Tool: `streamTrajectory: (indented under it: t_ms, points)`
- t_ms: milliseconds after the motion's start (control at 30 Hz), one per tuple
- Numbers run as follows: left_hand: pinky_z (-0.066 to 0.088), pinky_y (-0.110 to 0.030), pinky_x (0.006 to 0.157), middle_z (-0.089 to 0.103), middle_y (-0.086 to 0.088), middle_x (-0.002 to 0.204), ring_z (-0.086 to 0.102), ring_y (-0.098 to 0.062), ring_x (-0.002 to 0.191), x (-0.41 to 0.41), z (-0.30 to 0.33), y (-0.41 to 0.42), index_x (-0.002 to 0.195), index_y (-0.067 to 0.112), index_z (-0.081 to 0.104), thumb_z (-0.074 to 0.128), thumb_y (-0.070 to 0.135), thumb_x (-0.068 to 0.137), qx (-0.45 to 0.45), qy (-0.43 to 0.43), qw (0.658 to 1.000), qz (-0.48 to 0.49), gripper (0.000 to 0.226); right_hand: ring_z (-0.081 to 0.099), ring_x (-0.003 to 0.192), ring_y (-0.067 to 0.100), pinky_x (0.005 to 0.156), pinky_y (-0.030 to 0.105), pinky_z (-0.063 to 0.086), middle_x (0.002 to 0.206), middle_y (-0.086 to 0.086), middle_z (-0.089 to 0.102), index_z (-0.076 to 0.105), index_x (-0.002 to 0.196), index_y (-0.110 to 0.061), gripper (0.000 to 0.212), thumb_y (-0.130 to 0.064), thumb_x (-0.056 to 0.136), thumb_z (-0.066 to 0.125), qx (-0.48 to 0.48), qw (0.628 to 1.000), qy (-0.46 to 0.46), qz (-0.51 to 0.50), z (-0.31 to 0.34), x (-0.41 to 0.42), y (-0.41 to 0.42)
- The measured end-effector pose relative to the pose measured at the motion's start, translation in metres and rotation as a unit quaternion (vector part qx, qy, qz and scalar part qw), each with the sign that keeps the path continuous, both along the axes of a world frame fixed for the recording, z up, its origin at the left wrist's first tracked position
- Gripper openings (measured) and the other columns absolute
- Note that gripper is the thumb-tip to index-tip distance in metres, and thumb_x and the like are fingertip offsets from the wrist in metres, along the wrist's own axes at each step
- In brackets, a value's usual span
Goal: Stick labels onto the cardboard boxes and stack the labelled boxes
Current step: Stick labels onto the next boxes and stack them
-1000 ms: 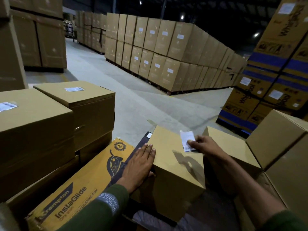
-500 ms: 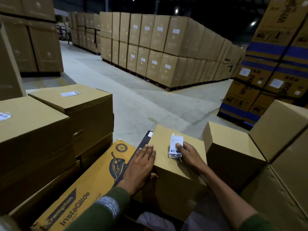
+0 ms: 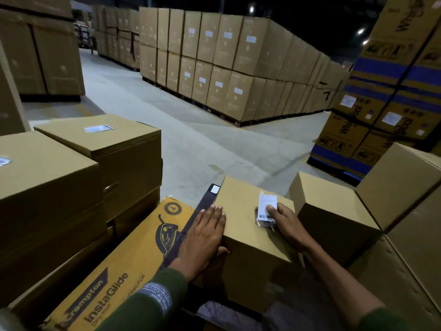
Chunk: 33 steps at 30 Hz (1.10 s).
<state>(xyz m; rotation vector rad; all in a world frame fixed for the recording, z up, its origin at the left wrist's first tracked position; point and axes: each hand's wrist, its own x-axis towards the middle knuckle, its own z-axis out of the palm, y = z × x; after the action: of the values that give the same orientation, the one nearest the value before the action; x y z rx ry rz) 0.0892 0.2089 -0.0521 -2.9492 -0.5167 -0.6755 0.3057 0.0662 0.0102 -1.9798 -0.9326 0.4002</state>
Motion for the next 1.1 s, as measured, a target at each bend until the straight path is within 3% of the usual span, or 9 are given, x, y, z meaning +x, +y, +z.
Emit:
streamTrajectory:
  t_ms: [100, 200, 400, 533, 667, 767, 867, 967, 1100]
  points:
    - [0.03, -0.046, 0.111, 0.05, -0.019, 0.144, 0.044, -0.034, 0.136, -0.001, -0.001, 0.0, 0.139, 0.002, 0.049, 0.081, 0.063, 0.061, 0.004, -0.006, 1.0, 0.0, 0.104, 0.07, 0.092, 0.02, 0.09, 0.05, 0.052, 0.099, 0.002, 0.074, 0.067, 0.104, -0.015, 0.032, -0.042, 0.099, 0.051, 0.003, 0.999, 0.017, 0.035, -0.003, -0.006, 0.015]
    - [0.03, -0.047, 0.112, 0.048, -0.018, 0.146, 0.041, -0.033, 0.138, 0.0, -0.004, 0.002, 0.141, 0.003, 0.047, 0.079, 0.063, 0.064, 0.006, -0.01, 1.0, -0.006, 0.103, 0.07, 0.098, 0.025, 0.094, 0.055, 0.051, 0.107, 0.005, 0.074, 0.066, 0.111, -0.017, 0.046, -0.056, 0.091, 0.053, 0.01, 0.997, 0.047, 0.064, -0.007, -0.014, 0.005]
    - [0.032, -0.05, 0.113, 0.043, -0.018, 0.149, 0.037, -0.033, 0.14, 0.001, -0.005, 0.004, 0.144, 0.002, 0.041, 0.077, 0.061, 0.069, -0.007, -0.002, 1.0, -0.01, 0.102, 0.07, 0.099, 0.03, 0.084, 0.05, 0.052, 0.109, 0.009, 0.073, 0.066, 0.114, -0.017, 0.037, -0.047, 0.096, 0.054, 0.029, 0.997, 0.066, 0.04, -0.005, -0.015, -0.046]
    - [0.025, -0.051, 0.117, 0.03, -0.018, 0.156, 0.023, -0.033, 0.146, 0.003, -0.006, 0.005, 0.15, 0.003, 0.027, 0.069, 0.06, 0.078, -0.011, 0.018, 1.0, -0.008, 0.1, 0.068, 0.097, 0.035, 0.079, 0.04, 0.05, 0.099, 0.009, 0.074, 0.068, 0.105, -0.013, 0.041, -0.049, 0.095, 0.055, 0.03, 0.998, 0.039, -0.03, -0.001, -0.006, -0.025]
    - [0.033, -0.054, 0.113, 0.035, -0.018, 0.154, 0.026, -0.033, 0.146, 0.001, -0.003, 0.004, 0.148, 0.003, 0.034, 0.073, 0.058, 0.075, -0.024, 0.021, 0.999, -0.009, 0.099, 0.069, 0.099, 0.033, 0.083, 0.039, 0.052, 0.102, 0.008, 0.074, 0.068, 0.108, -0.01, 0.034, -0.04, 0.099, 0.052, 0.034, 0.997, 0.065, -0.011, -0.002, -0.014, 0.011]
    - [0.023, -0.054, 0.118, 0.021, -0.017, 0.16, 0.012, -0.032, 0.149, 0.0, -0.003, 0.003, 0.152, 0.005, 0.023, 0.065, 0.058, 0.083, -0.024, 0.031, 0.999, -0.009, 0.096, 0.069, 0.097, 0.033, 0.086, 0.049, 0.053, 0.104, 0.009, 0.074, 0.067, 0.11, -0.013, 0.044, -0.05, 0.092, 0.053, 0.024, 0.997, 0.076, 0.022, -0.002, -0.031, 0.01]
    - [0.01, -0.053, 0.12, 0.002, -0.015, 0.163, -0.005, -0.03, 0.15, 0.0, -0.001, 0.001, 0.155, 0.007, 0.007, 0.054, 0.056, 0.091, -0.031, 0.054, 0.998, -0.009, 0.094, 0.07, 0.098, 0.036, 0.085, 0.047, 0.052, 0.108, 0.012, 0.073, 0.065, 0.114, -0.011, 0.039, -0.043, 0.094, 0.055, 0.025, 0.995, 0.093, 0.029, -0.004, -0.036, -0.015]
    - [0.007, -0.052, 0.12, -0.002, -0.014, 0.164, -0.009, -0.03, 0.15, 0.001, 0.001, 0.001, 0.155, 0.007, 0.002, 0.05, 0.057, 0.093, -0.032, 0.056, 0.998, -0.005, 0.093, 0.07, 0.096, 0.036, 0.079, 0.042, 0.05, 0.107, 0.014, 0.074, 0.064, 0.115, -0.006, 0.028, -0.027, 0.102, 0.05, 0.039, 0.992, 0.121, -0.01, 0.001, -0.028, -0.04]
    - [0.007, -0.053, 0.12, -0.003, -0.014, 0.164, -0.01, -0.029, 0.15, 0.0, 0.002, 0.002, 0.155, 0.007, 0.0, 0.048, 0.057, 0.094, -0.034, 0.064, 0.997, -0.003, 0.092, 0.07, 0.098, 0.035, 0.078, 0.042, 0.051, 0.105, 0.012, 0.074, 0.068, 0.108, -0.012, 0.03, -0.037, 0.099, 0.053, 0.027, 0.992, 0.106, -0.057, 0.003, -0.007, -0.031]
